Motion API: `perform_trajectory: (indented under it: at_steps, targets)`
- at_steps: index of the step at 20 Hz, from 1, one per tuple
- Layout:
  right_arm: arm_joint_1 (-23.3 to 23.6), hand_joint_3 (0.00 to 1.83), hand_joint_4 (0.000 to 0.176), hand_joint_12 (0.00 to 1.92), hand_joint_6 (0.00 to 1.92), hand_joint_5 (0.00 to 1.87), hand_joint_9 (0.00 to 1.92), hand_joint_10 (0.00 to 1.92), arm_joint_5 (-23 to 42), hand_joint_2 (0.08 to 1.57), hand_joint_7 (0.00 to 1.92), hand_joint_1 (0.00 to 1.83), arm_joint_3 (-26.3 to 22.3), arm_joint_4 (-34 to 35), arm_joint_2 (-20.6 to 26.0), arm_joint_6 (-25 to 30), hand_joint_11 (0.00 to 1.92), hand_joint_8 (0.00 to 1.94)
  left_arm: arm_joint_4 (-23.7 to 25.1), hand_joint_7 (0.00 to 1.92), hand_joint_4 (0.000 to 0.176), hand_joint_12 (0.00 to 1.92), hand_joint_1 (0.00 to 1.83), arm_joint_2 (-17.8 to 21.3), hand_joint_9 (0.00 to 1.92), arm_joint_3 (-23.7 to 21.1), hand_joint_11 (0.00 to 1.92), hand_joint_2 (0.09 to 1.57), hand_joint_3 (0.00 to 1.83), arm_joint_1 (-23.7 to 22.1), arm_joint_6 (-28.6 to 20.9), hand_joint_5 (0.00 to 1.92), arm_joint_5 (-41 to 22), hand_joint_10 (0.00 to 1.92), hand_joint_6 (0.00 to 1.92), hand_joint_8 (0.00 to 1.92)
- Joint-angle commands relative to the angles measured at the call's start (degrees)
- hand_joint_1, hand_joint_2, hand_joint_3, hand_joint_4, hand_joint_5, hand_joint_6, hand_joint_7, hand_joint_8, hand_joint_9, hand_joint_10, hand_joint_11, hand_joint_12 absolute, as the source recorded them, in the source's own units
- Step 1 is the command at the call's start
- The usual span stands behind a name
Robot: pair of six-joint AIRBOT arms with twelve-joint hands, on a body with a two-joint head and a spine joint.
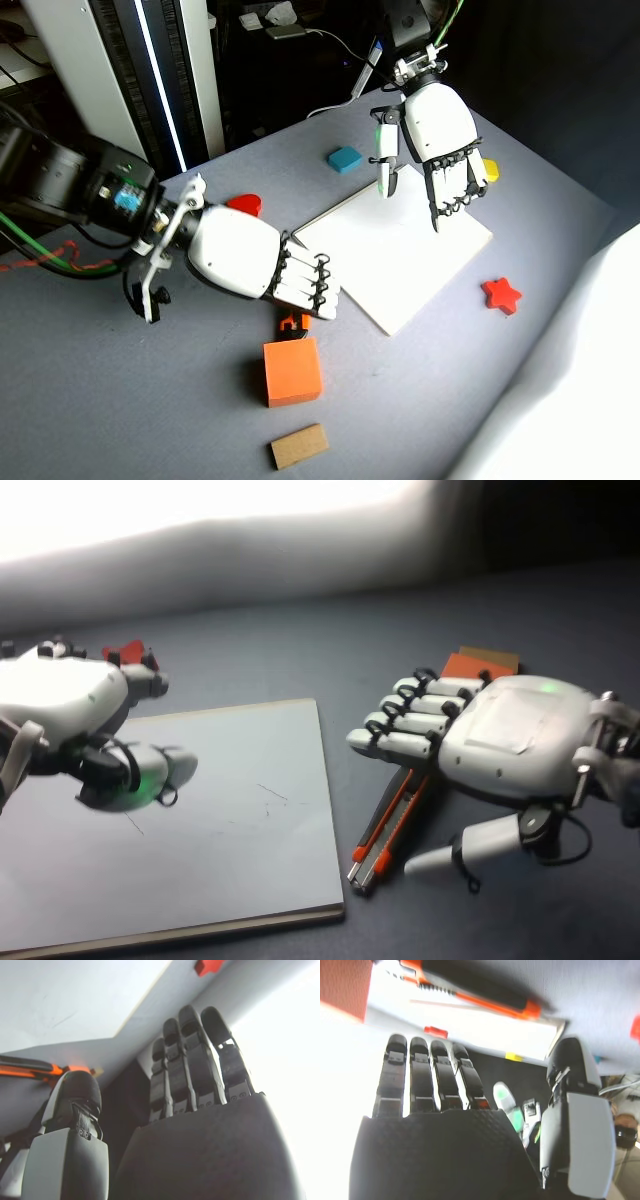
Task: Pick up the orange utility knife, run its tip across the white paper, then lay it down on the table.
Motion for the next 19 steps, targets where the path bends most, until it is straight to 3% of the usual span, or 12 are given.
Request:
perform_trajectory:
  at_steps: [1,2,3,4,5,6,8,10,13,16,19]
  targets:
    - [0.6,0.00,0.000,0.78,0.08,0.20,0.22,0.21,3.0,1.15,0.33,0.01,-0.6,0.2,0.8,0.4,0.00,0.03,3.8,0.48,0.007,1.39,0.35,0.7,0.48,-0.1,0.00,1.28,0.00,-1.3,0.6,0.31,-4.0,0.11,0.01,0.02]
    - [0.6,0.00,0.000,1.32,0.20,0.30,0.22,0.75,3.0,1.19,0.46,0.00,-1.1,0.5,1.5,0.4,0.00,0.10,3.8,0.52,0.005,1.41,0.33,0.8,0.47,-0.3,0.00,1.29,0.00,-1.8,1.3,0.33,-4.1,0.25,0.01,0.03]
    - [0.6,0.01,0.000,1.73,0.54,0.29,0.25,1.17,3.2,1.21,0.51,0.01,-1.4,0.5,1.9,0.1,0.00,0.44,3.8,0.57,0.000,1.48,0.34,0.8,0.43,-0.7,0.01,1.29,0.00,-1.9,1.7,0.39,-4.0,0.52,0.01,0.06]
    - [0.2,0.01,0.000,1.88,0.84,0.28,0.29,1.42,4.3,1.23,0.48,0.02,-1.6,0.5,2.2,0.1,0.00,0.81,3.8,0.61,0.000,1.53,0.34,0.8,0.38,-0.9,0.03,1.29,0.00,-1.9,2.2,0.44,-2.9,0.77,0.02,0.12]
    - [-0.1,0.00,0.000,1.92,1.18,0.47,0.44,1.64,4.7,1.23,0.56,0.04,-1.8,0.5,2.5,0.1,0.25,1.22,3.8,0.47,0.000,1.63,0.33,0.8,0.36,-1.1,0.13,1.30,0.00,-1.9,2.2,0.59,-2.2,1.17,0.03,0.82]
    - [-0.2,0.00,0.000,1.92,1.18,0.47,0.44,1.64,4.7,1.23,0.56,0.04,-1.9,0.5,2.7,0.2,0.25,1.22,3.8,0.47,0.000,1.63,0.33,0.8,0.36,-1.3,0.13,1.30,0.00,-1.9,2.2,0.59,-2.2,1.17,0.03,0.82]
    - [0.1,0.00,0.000,1.92,1.41,0.66,0.57,1.82,2.2,1.25,0.72,0.00,-2.0,0.5,4.0,3.2,0.47,1.51,3.8,0.53,0.000,1.71,0.33,0.8,0.48,-1.9,0.30,1.30,0.00,-2.3,2.3,0.76,-2.2,1.41,0.12,1.18]
    - [1.0,0.00,0.000,1.92,1.61,0.66,0.72,1.92,-1.9,1.26,0.83,0.00,-2.0,0.5,5.0,6.1,0.58,1.69,3.8,0.58,0.000,1.78,0.33,0.8,0.57,-2.4,0.42,1.32,0.00,-2.5,2.5,0.64,-2.2,1.55,0.80,1.43]
    - [0.5,0.00,0.000,1.92,1.76,0.72,0.83,1.92,-2.4,1.26,0.93,0.00,-2.0,0.5,5.6,7.2,0.70,1.80,3.8,0.67,0.000,1.92,0.34,0.8,0.67,-3.0,0.55,1.35,0.00,-2.5,2.5,0.60,-2.0,1.84,1.55,1.72]
    - [-0.3,0.00,0.000,1.92,1.86,0.78,0.87,1.92,0.6,1.27,0.95,0.00,-2.3,0.5,5.5,6.0,0.76,1.88,3.8,0.71,0.000,1.92,0.33,0.9,0.69,-3.3,0.57,1.38,0.01,-2.5,2.6,0.60,-1.9,1.88,1.70,1.77]
    - [-0.9,0.00,0.000,1.92,1.85,0.80,0.87,1.92,4.1,1.27,0.93,0.00,-2.6,0.5,5.6,6.6,0.76,1.87,3.8,0.72,0.000,1.92,0.34,0.9,0.70,-3.3,0.59,1.39,0.01,-2.5,2.6,0.61,-1.9,1.91,1.72,1.78]
